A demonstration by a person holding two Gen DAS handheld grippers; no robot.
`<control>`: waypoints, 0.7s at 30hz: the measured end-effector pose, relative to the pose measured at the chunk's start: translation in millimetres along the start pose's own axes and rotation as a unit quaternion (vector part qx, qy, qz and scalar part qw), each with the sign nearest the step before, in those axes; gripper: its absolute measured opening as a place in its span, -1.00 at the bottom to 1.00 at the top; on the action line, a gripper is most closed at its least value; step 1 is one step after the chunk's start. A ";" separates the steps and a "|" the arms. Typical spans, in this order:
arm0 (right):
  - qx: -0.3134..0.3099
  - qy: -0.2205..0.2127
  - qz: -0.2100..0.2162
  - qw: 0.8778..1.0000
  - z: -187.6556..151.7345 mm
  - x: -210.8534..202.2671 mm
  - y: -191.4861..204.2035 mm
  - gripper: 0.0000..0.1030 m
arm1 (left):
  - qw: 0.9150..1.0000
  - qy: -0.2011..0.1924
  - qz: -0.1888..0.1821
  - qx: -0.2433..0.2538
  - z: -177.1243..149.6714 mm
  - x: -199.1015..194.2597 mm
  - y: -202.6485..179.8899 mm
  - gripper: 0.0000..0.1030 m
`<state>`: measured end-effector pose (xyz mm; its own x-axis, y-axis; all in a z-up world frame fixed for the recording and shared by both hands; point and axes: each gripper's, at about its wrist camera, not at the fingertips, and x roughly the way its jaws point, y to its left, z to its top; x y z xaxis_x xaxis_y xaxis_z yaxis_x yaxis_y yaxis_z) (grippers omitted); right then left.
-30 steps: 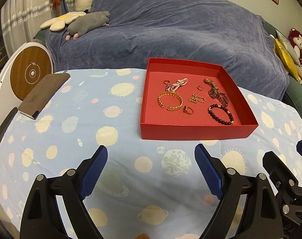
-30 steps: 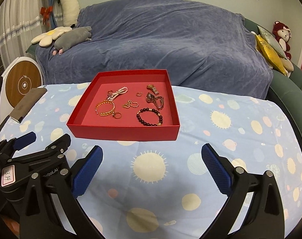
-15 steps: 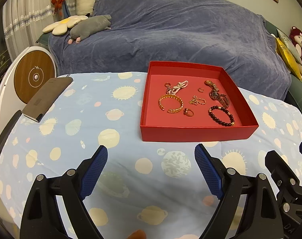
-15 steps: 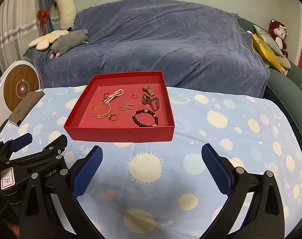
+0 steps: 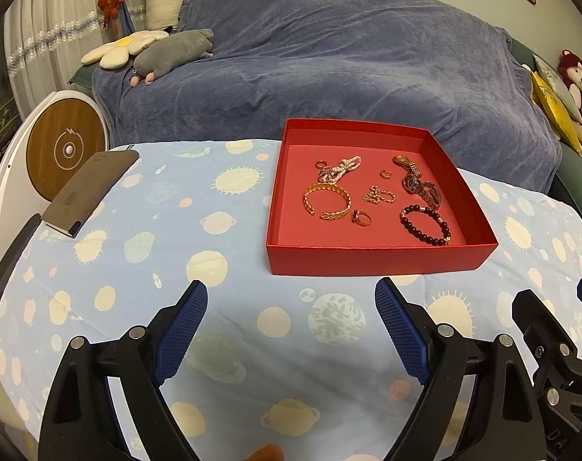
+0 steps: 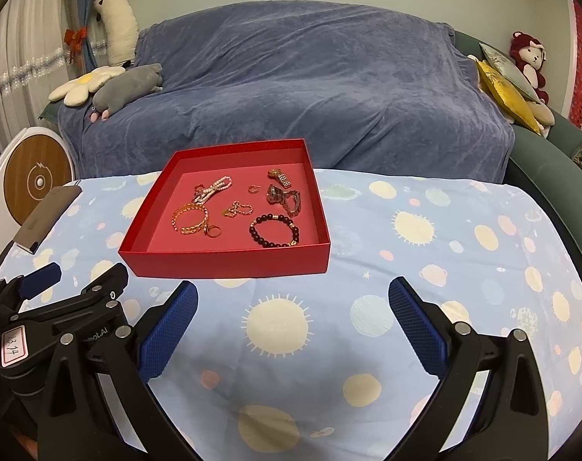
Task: Organize jewelry
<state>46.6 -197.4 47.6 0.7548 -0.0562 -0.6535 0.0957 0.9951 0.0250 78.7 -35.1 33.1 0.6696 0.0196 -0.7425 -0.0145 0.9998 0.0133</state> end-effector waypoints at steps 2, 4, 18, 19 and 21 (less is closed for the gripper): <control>0.002 0.000 0.000 1.000 0.1 0.3 -0.5 0.89 | 1.000 -0.002 0.001 0.005 -0.2 -0.3 -1.6 0.68; 0.002 -0.001 -0.001 1.000 0.1 1.0 -0.5 0.89 | 1.000 -0.004 0.003 0.007 0.2 -0.9 -2.7 0.68; 0.004 -0.002 0.000 1.000 -1.2 1.0 -0.2 0.89 | 1.000 -0.008 0.006 0.011 1.4 -1.6 -2.4 0.68; 0.004 -0.002 -0.001 1.000 -1.2 1.0 -0.2 0.89 | 1.000 -0.008 0.007 0.011 1.6 -1.6 -2.1 0.68; 0.003 -0.003 -0.001 1.000 -1.1 0.9 -0.4 0.89 | 1.000 -0.007 0.008 0.011 1.3 -1.7 -2.0 0.68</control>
<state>46.5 -197.7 46.2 0.7582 -0.0582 -0.6494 0.1012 0.9944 0.0290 78.6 -37.1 35.2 0.6804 0.0349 -0.7320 -0.0086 0.9992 0.0397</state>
